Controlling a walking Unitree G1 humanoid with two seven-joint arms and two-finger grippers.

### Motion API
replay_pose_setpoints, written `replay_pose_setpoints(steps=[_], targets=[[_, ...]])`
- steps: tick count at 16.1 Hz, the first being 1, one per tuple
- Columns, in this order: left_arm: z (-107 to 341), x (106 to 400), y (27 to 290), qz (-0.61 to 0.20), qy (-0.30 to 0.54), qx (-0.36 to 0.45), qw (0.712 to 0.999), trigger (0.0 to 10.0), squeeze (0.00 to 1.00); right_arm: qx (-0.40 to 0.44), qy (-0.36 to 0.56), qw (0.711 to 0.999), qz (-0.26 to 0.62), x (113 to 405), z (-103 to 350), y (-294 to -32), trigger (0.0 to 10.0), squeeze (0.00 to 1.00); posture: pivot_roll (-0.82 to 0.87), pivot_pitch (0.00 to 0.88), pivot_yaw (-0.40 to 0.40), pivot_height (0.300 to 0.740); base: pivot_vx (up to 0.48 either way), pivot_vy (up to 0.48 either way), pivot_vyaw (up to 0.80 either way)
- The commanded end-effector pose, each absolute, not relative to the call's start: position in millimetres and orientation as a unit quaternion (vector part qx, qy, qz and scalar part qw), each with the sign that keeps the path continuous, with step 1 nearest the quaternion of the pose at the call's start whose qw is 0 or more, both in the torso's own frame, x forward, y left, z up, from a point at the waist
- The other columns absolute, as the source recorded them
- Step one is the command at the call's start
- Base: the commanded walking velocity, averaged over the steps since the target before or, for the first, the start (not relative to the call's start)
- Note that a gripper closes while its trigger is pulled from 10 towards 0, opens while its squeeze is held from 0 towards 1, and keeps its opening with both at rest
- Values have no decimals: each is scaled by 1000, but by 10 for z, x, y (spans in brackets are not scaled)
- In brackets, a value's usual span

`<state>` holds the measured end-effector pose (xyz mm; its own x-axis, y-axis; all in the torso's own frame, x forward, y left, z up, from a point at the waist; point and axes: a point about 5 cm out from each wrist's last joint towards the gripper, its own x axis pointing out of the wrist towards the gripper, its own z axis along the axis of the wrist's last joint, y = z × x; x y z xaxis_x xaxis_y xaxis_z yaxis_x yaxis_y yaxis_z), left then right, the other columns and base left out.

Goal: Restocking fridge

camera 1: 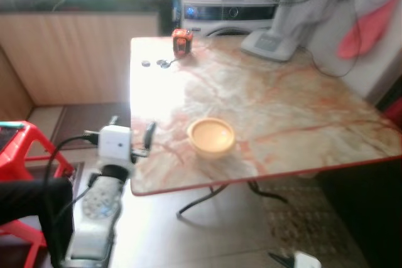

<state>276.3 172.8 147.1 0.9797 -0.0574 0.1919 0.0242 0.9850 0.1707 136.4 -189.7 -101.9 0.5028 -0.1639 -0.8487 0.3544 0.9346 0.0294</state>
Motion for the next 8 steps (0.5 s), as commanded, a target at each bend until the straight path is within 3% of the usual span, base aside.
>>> replay_pose_setpoints(steps=[1,8], targets=[[1517,2783,1598,-44,-112,70,990,10000,0,90,478,858,-165,1284,-1029,-1999,10000,0,43,0,-75,740,289,0,0],[1430,2619,1499,-65,-95,59,992,10000,0,80,484,854,-170,1196,-1049,-2024,10000,0,57,0,-88,740,287,0,0]])
